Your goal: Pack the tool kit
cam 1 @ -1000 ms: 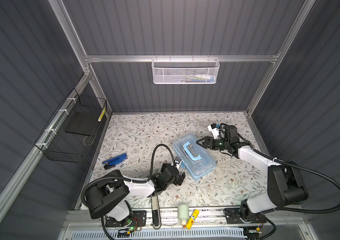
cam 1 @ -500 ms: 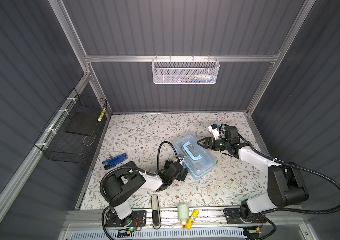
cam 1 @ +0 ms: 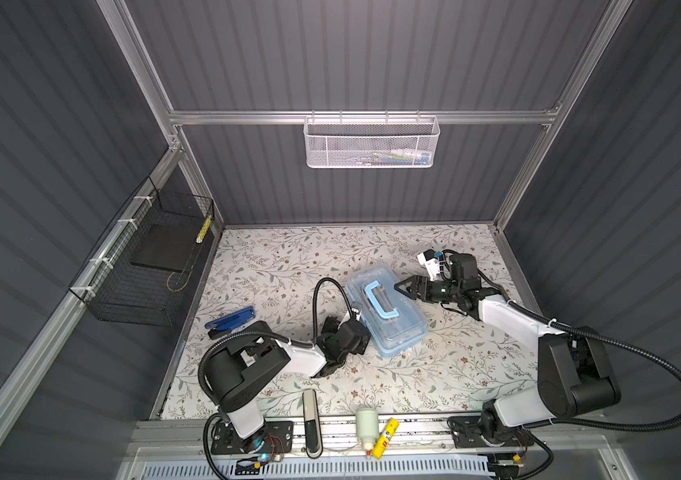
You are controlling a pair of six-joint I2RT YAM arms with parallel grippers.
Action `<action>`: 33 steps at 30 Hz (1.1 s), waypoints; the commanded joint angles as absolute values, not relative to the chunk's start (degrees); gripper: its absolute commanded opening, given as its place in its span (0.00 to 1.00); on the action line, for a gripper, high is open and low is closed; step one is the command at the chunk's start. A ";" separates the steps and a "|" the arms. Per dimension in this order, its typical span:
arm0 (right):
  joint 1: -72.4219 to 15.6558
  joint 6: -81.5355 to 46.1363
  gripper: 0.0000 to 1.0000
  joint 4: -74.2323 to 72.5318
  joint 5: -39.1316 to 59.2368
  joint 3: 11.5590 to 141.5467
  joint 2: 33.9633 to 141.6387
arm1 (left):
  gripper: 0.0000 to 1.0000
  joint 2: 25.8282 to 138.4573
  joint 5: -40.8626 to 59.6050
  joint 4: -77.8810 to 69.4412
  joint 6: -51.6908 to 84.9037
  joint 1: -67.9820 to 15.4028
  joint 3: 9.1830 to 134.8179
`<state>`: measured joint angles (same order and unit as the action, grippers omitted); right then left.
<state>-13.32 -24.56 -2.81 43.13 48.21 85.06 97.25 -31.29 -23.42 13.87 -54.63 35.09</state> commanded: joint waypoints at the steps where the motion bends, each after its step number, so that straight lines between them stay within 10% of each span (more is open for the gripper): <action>1: -13.62 -23.35 0.78 -0.44 43.75 48.24 84.56 | 1.00 94.50 -34.32 -19.12 16.88 -53.81 36.95; 26: -13.88 -22.41 0.75 1.06 43.08 47.46 83.67 | 1.00 84.54 -40.69 -14.46 19.46 -53.70 34.69; 33: -14.24 -22.37 0.75 1.21 43.19 47.55 83.76 | 0.84 85.59 -35.33 -16.65 21.14 -53.70 35.43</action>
<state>-13.63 -22.92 0.36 42.24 48.01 84.79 85.30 -37.43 -15.11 20.01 -54.26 35.57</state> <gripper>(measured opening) 0.751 0.844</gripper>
